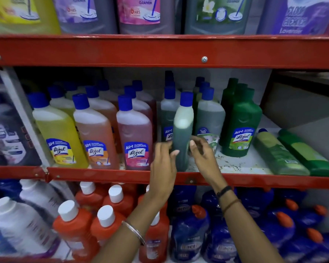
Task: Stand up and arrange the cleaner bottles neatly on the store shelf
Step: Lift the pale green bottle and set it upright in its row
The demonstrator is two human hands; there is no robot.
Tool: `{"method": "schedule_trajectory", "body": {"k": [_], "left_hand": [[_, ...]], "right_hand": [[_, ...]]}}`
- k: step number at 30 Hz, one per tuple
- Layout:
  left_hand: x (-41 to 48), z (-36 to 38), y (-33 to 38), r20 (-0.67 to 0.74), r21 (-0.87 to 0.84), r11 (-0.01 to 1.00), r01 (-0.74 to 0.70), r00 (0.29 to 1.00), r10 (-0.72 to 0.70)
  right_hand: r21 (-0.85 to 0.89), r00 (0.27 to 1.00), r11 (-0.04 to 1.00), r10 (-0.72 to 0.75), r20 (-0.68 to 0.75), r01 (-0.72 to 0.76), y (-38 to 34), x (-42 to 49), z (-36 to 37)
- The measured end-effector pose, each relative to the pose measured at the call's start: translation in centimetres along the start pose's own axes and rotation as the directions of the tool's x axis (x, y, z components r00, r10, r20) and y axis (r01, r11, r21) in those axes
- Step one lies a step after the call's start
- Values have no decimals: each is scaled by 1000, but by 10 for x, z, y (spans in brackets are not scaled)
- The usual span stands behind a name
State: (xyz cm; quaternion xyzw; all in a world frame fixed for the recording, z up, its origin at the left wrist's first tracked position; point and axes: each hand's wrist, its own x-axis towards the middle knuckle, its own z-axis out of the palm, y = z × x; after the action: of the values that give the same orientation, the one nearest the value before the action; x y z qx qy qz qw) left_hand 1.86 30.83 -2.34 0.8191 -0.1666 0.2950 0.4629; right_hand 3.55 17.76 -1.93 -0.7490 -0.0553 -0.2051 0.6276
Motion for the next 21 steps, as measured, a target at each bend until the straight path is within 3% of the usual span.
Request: {"method": "schedule_trajectory", "body": {"k": [3, 8, 11, 13, 17, 21], "left_hand": [[-5, 3, -6, 8, -1, 999, -42, 999, 42], [5, 5, -13, 142, -88, 989, 119, 984, -105], [11, 10, -14, 224, -14, 986, 165, 962, -158], [12, 13, -13, 207, 75, 985, 154, 964, -166], [9, 16, -9, 125, 183, 971, 155, 976, -180], [2, 23, -5, 38, 230, 958, 170, 982, -184]], "right_hand": [[2, 996, 1000, -13, 91, 13, -6, -2, 3], [-12, 991, 999, -33, 131, 34, -3, 3, -2], [14, 984, 1000, 1, 181, -3, -1, 4, -5], [-49, 985, 999, 1, 173, 7, -2, 5, -1], [-333, 993, 938, -71, 91, 98, 0, 9, 3], [-376, 994, 923, -49, 102, 84, -3, 9, 4]]}}
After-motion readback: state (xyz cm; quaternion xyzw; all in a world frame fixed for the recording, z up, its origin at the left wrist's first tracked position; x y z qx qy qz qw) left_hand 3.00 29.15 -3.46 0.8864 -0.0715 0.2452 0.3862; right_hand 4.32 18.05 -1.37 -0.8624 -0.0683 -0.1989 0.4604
